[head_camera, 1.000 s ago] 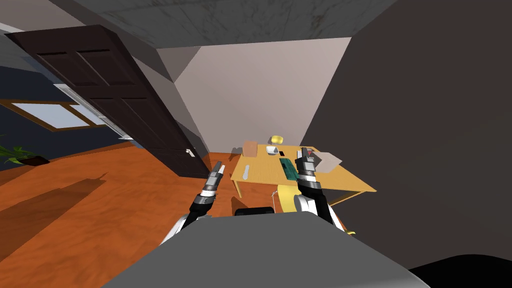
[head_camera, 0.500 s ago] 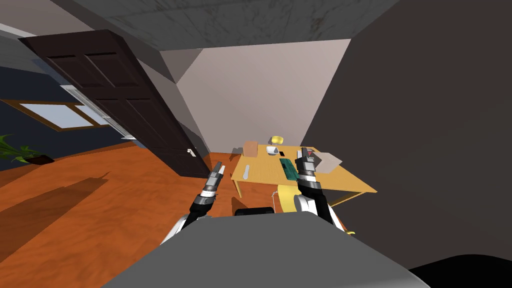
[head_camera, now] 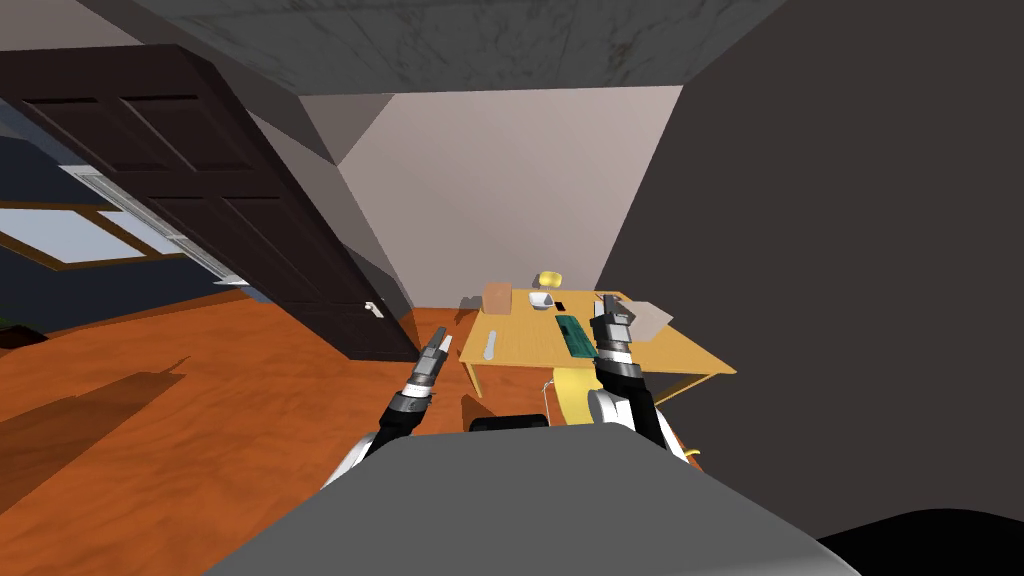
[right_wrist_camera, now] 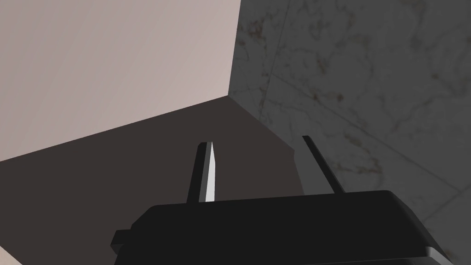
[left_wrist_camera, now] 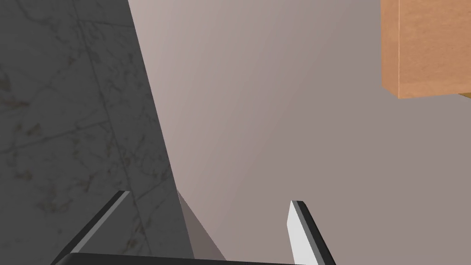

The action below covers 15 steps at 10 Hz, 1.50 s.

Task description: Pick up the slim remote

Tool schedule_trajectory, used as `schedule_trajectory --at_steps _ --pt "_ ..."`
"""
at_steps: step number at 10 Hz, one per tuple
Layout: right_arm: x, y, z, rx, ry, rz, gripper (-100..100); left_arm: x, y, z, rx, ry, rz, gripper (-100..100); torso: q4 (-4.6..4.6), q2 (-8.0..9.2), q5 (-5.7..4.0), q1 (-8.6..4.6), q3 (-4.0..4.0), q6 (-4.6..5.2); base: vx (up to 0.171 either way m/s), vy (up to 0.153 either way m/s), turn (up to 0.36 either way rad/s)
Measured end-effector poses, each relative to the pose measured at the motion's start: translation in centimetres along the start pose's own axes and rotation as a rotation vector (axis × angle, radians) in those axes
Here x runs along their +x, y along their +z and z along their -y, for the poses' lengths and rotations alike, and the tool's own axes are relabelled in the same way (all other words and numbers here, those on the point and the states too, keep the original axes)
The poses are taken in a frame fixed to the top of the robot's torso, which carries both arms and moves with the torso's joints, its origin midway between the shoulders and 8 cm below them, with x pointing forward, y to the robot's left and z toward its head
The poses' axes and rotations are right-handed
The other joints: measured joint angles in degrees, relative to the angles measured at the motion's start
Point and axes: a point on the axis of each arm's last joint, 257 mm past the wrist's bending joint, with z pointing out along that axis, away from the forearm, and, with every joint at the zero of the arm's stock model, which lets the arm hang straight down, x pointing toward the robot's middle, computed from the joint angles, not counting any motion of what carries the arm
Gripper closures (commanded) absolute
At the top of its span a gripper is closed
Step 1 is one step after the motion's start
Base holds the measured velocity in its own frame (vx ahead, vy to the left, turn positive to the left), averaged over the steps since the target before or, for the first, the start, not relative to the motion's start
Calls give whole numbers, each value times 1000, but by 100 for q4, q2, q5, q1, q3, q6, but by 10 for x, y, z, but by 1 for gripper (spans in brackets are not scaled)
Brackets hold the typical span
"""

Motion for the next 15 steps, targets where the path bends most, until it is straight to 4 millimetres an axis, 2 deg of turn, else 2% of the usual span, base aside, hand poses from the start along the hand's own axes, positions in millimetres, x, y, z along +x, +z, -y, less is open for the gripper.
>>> schedule_trajectory --at_steps 5,12,15 --pt "0 0 0 0 0 0 0 8 -20 -35 -104 -41 -58 -100 3 12 -3 -14 7 -3 2 15 -69" --pt "0 0 0 0 0 0 0 9 -22 -35 -108 -43 -60 -100 3 10 -4 -20 6 -3 -1 0 -1" --pt "0 0 0 0 0 0 0 0 -26 -45 -143 -20 -52 -100 2 8 1 6 4 0 1 63 -238"
